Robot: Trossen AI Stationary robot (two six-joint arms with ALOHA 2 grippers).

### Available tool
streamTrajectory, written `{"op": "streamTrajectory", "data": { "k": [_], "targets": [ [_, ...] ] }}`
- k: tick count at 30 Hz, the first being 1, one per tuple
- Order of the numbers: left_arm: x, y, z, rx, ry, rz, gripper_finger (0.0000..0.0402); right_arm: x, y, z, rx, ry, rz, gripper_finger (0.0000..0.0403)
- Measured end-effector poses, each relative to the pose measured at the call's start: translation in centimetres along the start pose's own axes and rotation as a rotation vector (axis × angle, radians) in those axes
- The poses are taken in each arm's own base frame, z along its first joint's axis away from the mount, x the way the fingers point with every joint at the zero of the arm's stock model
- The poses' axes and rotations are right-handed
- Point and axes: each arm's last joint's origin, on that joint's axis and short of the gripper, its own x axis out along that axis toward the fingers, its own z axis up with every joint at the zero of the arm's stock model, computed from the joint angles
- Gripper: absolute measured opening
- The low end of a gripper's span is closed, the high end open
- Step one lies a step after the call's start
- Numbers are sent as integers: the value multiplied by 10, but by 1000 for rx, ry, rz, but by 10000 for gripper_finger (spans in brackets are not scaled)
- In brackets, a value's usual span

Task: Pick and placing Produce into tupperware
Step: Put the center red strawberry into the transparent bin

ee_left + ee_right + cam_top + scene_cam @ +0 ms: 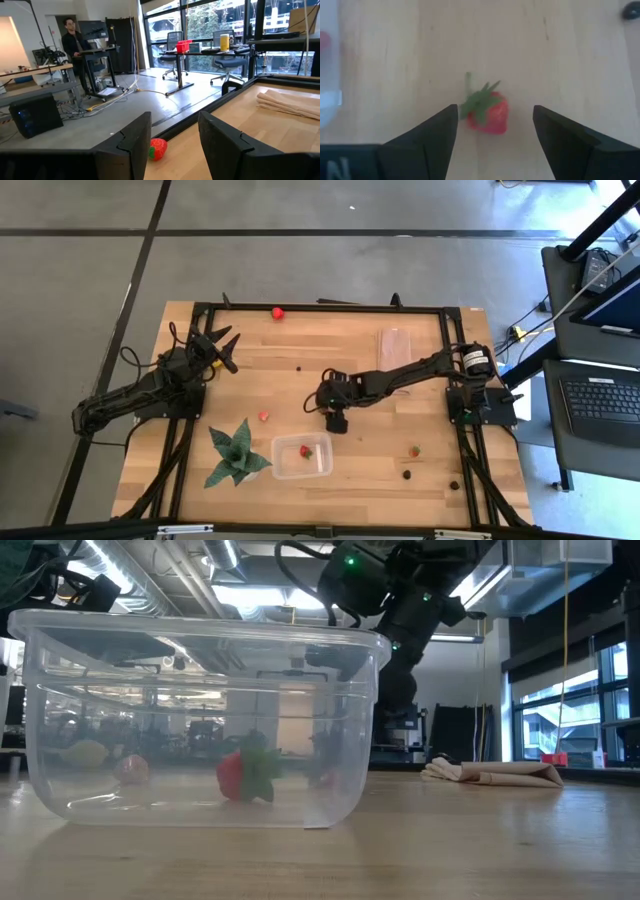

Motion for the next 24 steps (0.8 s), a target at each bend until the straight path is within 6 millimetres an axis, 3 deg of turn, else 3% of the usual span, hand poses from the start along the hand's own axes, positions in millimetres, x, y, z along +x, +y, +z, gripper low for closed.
{"op": "streamTrajectory", "data": {
  "k": [14, 24],
  "targets": [
    [0, 0, 0, -1, 0, 0, 157, 0, -4, 2, -79, -21, 13, 261],
    [0, 0, 0, -1, 0, 0, 157, 16, -4, -2, -85, -7, 38, 261]
  ]
}}
